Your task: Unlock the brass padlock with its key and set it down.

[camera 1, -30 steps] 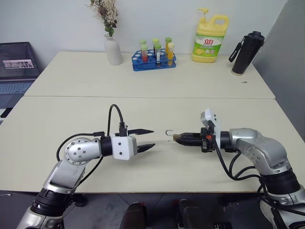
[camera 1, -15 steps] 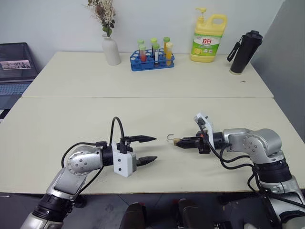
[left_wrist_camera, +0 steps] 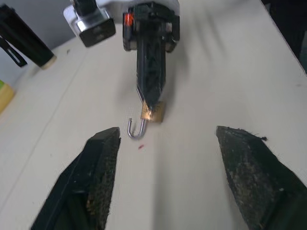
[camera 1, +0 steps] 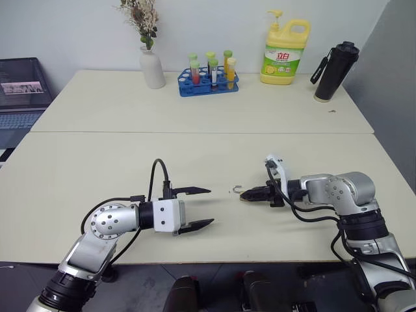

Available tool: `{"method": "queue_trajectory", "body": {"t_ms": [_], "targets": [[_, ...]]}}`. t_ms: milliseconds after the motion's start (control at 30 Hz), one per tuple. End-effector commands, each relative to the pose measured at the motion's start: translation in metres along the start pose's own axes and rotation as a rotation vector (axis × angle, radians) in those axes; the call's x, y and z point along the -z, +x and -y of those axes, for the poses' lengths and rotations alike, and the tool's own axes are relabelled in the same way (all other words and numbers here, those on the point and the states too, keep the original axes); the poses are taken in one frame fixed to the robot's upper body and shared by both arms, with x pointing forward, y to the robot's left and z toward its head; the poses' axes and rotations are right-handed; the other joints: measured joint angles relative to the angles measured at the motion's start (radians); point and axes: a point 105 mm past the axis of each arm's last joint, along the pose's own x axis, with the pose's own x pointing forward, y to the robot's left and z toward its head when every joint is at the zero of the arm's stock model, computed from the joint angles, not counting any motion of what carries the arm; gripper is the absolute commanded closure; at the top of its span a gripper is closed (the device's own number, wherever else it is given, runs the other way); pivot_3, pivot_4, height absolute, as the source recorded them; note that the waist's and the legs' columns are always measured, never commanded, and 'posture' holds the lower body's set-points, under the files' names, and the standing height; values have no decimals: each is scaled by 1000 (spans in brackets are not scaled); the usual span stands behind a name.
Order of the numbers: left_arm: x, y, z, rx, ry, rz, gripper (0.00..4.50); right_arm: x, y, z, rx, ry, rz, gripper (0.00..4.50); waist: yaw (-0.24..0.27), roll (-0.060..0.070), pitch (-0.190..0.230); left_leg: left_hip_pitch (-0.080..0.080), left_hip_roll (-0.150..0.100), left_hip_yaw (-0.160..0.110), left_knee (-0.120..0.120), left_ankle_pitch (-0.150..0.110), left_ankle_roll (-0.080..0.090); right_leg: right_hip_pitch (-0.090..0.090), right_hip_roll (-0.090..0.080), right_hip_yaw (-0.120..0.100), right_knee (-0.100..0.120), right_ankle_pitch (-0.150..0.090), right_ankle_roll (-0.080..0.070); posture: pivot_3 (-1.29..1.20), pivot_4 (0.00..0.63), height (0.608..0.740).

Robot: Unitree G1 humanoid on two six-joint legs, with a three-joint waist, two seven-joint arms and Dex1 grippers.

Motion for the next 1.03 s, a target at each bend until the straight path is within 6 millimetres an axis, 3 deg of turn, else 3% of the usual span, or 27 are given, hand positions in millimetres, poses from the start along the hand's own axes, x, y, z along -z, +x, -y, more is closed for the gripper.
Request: {"method": "queue_trajectory", "body": {"t_ms": [33,133,200,300,400,500,633,833,1033], "targets": [[-9,-4,-2,27,23,8,0,-10,-11,1,20,-23,32,1564,0,0,0,0,0,0,0,0,0,0,0,0,0,0,0,0,150,740],[-9,-4,-3,24,10,5,0,-8,-17,4,34,-30,28,417,0,0,0,0,0,0,0,0,0,0,0,0,0,0,0,0,150,740],[-9,-5,-5,25,11,-1,0,-5,-29,8,73,-160,8,25,3,0,0,0,0,0,0,0,0,0,0,0,0,0,0,0,150,740],[-8,-5,-3,40,8,-17,0,0,-41,5,67,-380,-17,25,6,1,0,-1,-2,0,0,0,0,0,-1,-1,-1,0,0,0,150,740],[-11,-6,-7,23,-44,-10,0,-2,-54,-3,37,-728,16,25,3,1,0,-1,-1,0,0,0,0,0,-1,0,-1,0,1,0,150,740],[-9,-8,-17,-35,-107,-53,0,-5,-67,-7,33,-889,84,25,-2,1,1,0,0,0,-1,0,0,0,1,0,-1,0,1,0,150,740],[-4,-13,-27,-111,-134,-117,0,-1,-77,-5,41,-978,100,25,-1,0,1,1,1,-1,0,0,0,0,2,0,0,0,1,0,150,740],[-9,-24,-24,-66,-217,-92,0,0,-92,4,54,-981,91,25,0,0,1,1,0,0,0,0,0,0,2,0,0,0,1,0,150,740],[-10,-28,-19,-36,-266,-95,0,-3,-93,2,25,-968,99,25,1,0,1,1,0,0,0,0,0,0,1,1,0,0,0,0,150,740]]}}
